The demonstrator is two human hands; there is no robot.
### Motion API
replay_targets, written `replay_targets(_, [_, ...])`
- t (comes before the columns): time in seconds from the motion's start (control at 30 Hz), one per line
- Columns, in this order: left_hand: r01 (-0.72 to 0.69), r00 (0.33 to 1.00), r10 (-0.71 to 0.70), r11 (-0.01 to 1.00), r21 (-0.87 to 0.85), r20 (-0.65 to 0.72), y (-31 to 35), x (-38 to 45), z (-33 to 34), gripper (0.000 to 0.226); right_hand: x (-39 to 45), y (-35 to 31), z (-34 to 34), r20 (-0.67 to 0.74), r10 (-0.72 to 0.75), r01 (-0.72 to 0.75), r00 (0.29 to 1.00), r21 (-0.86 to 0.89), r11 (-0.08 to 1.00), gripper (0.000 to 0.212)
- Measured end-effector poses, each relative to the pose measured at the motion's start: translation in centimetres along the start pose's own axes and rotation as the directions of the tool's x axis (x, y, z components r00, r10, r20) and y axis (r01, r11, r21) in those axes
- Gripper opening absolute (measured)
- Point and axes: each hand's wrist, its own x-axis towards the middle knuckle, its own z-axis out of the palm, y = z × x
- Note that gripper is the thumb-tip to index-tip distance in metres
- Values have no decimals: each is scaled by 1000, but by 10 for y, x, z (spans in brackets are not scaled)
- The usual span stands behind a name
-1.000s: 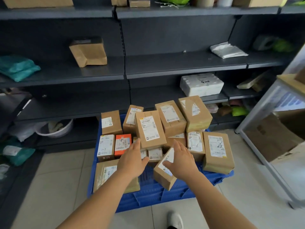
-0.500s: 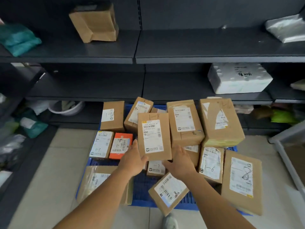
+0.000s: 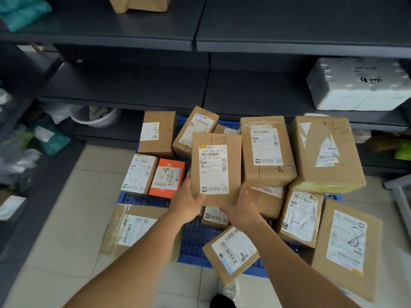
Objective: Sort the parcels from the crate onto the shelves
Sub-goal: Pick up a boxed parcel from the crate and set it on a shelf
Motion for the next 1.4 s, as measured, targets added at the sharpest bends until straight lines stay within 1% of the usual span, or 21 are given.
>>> replay_targets(0.13, [-49, 999, 46, 991, -128, -21, -3, -10, -6, 62, -10, 1, 2, -41, -38, 40, 998, 71, 997, 72])
replay_targets(0.27, [-97, 995, 96, 951, -293, -17, -6, -28, -22, 61, -29, -7, 4, -105, -98, 110, 990, 119, 987, 65])
replay_targets(0.33, [-91, 996, 92, 921, -380, -13, -13, -37, -32, 64, -40, -14, 8, -138, -154, 173, 978, 139, 975, 67])
replay_targets(0.4, [-74, 997, 76, 883, -464, -14, -24, -48, -44, 65, -52, -23, 14, -167, -224, 250, 960, 154, 956, 63])
replay_targets(0.47, [-55, 998, 58, 837, -544, -11, -38, -64, -55, 58, -65, -33, 24, -168, -273, 299, 947, 155, 942, 60])
replay_targets(0.53, [-53, 999, 37, 784, -618, -38, -53, -81, -68, 44, -78, -43, 38, -138, -305, 325, 942, 161, 932, 64])
replay_targets(0.6, [-56, 996, 1, 754, -655, -85, -70, -100, -82, 33, -91, -52, 54, -95, -324, 337, 941, 172, 926, 69])
replay_targets(0.7, [-53, 992, -43, 721, -691, -121, -99, -124, -102, 31, -109, -65, 78, -38, -362, 364, 931, 145, 920, 59])
replay_targets(0.83, [-34, 978, -127, 683, -729, -165, -132, -151, -115, 28, -127, -77, 106, 26, -429, 424, 903, 114, 899, 57])
replay_targets(0.93, [-32, 962, -187, 649, -760, -200, -148, -165, -116, 34, -131, -81, 120, 105, -475, 466, 874, 103, 879, 58])
replay_targets(1.03, [-31, 925, -293, 576, -817, -242, -159, -180, -109, 46, -129, -85, 128, 218, -516, 519, 828, 50, 854, 62])
replay_targets(1.13, [-34, 879, -392, 517, -855, -271, -169, -197, -96, 62, -123, -88, 130, 337, -473, 508, 814, -19, 861, 65])
replay_targets(1.27, [-22, 798, -534, 437, -899, -280, -182, -223, -68, 79, -105, -84, 131, 400, -414, 504, 818, -150, 850, 57])
replay_targets(1.3, [-19, 778, -560, 429, -903, -283, -185, -229, -60, 80, -101, -83, 131, 415, -415, 518, 810, -174, 837, 55])
replay_targets(1.4, [0, 735, -619, 410, -912, -278, -192, -244, -39, 70, -89, -83, 130, 471, -419, 576, 777, -262, 774, 52])
